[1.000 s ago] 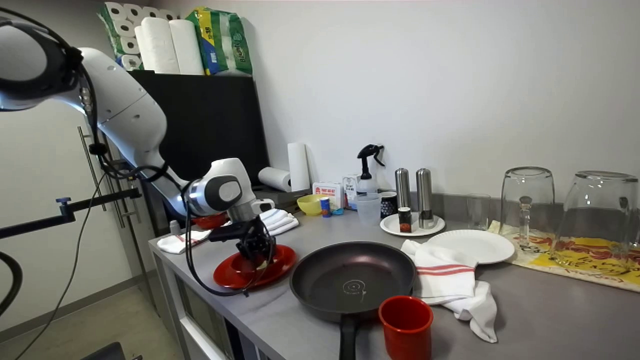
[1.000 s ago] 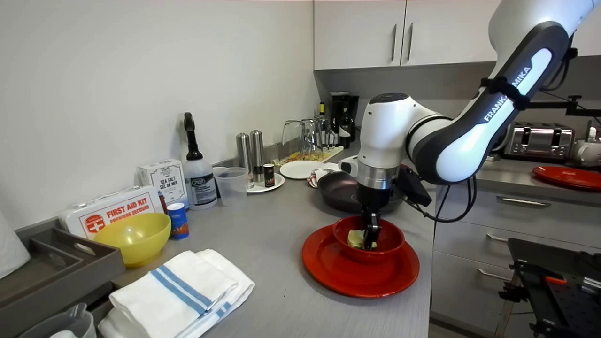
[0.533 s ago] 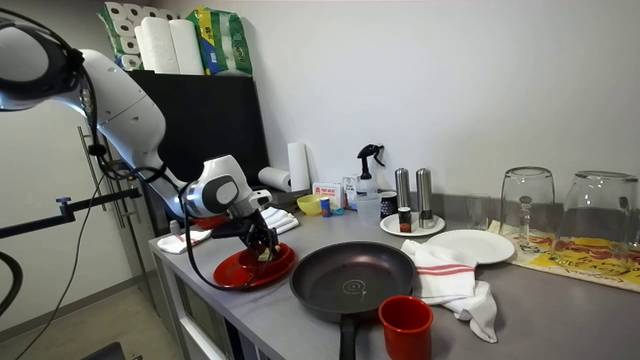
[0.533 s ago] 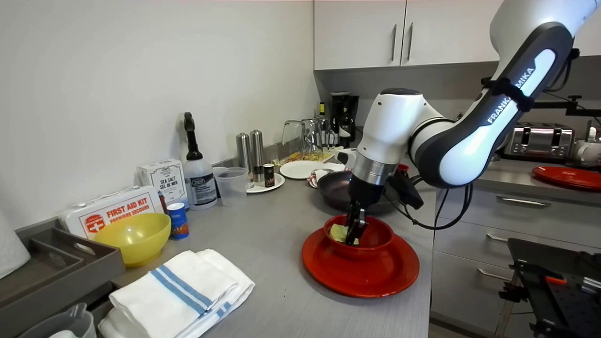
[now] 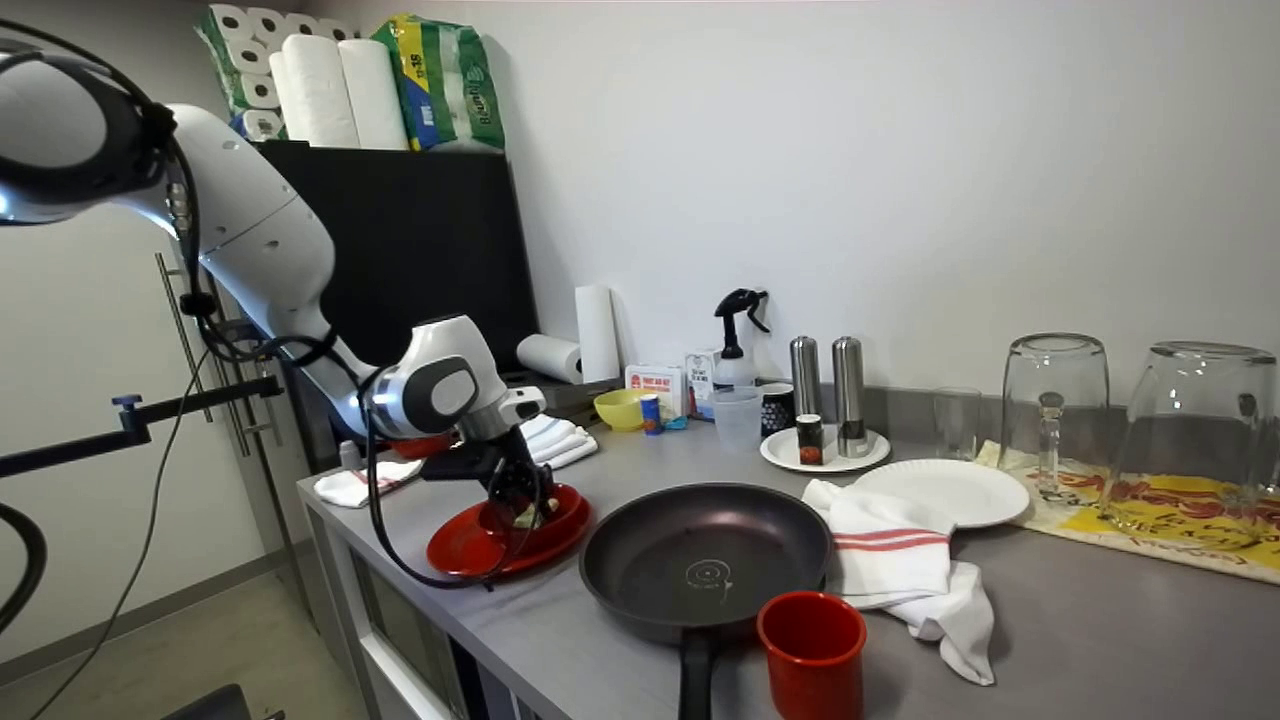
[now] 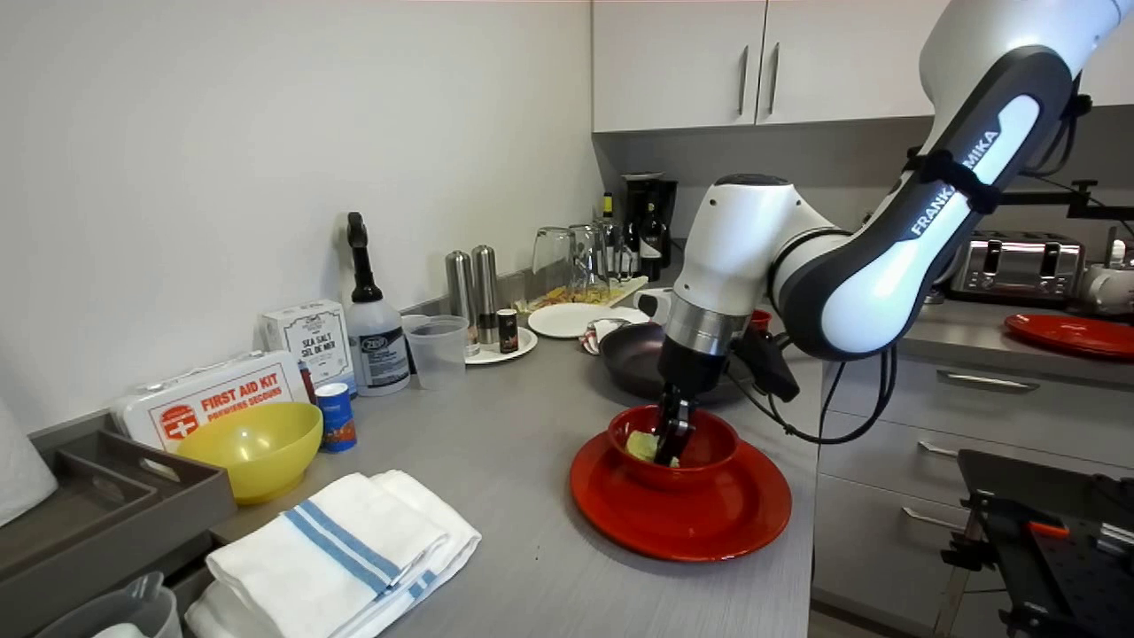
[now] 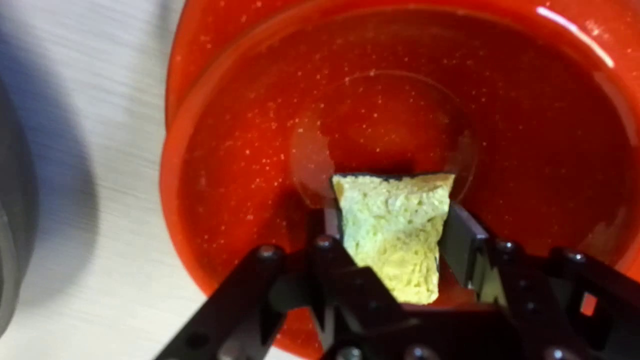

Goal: Wipe inside the red bowl with the sponge

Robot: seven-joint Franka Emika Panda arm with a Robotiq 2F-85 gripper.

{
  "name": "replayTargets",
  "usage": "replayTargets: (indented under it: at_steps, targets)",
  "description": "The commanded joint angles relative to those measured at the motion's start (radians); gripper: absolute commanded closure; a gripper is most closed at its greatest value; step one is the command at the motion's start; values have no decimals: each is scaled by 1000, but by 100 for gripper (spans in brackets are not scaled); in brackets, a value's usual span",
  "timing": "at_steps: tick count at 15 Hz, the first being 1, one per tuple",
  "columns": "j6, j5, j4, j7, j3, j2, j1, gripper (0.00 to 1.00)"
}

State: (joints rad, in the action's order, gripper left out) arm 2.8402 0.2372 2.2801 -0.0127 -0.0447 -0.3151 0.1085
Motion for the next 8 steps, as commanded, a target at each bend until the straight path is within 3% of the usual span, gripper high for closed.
replayTargets:
  at_steps: [1,4,8]
  targets:
    - [-77,-120,-10,27,-43,-24,-24,75]
    - [-118,-163,-26,25,-46,-26,-22,75]
    - [-251,-53,-68,-54,27,-31,32,75]
